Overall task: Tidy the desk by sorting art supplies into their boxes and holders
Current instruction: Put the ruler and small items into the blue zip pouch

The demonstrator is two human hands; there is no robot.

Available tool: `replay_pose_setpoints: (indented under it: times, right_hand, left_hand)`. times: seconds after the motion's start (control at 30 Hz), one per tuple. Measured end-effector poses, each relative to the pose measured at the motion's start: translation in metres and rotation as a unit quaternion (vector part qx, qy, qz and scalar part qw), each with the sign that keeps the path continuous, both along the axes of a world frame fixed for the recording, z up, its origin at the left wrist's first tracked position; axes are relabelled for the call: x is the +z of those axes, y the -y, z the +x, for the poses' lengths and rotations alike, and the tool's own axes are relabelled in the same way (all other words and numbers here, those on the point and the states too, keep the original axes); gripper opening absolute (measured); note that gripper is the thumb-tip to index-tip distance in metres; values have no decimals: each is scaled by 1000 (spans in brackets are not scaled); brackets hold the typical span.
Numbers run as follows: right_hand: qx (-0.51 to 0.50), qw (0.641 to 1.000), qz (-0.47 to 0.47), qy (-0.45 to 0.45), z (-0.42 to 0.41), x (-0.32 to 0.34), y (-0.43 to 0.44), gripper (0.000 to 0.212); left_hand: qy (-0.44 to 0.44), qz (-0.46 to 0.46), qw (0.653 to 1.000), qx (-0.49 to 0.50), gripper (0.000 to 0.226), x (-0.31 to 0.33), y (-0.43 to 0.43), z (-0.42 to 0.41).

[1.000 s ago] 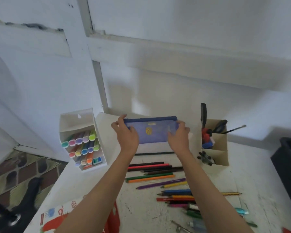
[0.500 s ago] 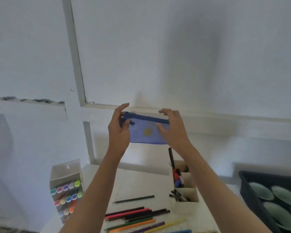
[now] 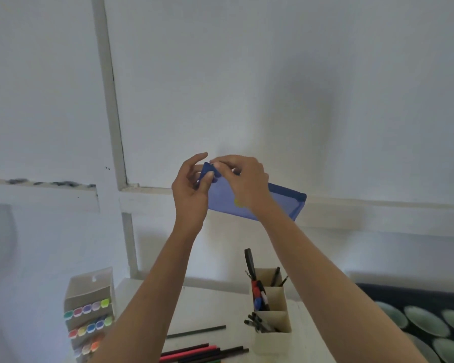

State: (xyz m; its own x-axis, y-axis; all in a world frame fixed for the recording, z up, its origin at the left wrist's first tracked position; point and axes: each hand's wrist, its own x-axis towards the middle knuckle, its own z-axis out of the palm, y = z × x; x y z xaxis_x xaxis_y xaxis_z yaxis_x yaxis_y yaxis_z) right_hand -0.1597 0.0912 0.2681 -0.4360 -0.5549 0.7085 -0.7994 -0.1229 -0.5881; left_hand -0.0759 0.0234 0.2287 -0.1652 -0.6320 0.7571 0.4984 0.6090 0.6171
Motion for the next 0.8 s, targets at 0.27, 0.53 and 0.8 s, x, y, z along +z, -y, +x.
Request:
replay_pose_setpoints:
  times: [0.27, 0.53, 0.8]
  right_hand:
    - [0, 998, -8, 60, -7, 12, -9, 14]
    - [-155, 984, 46, 70, -23, 14, -22, 12]
    - [-146, 982, -63, 102, -75, 8, -45, 23]
  left_hand:
    - [-24, 45, 999, 18, 35, 4, -7, -10]
    - [-69, 82, 993, 43, 32, 3, 7, -10]
    - [-60, 86, 993, 52, 38, -1, 51, 22]
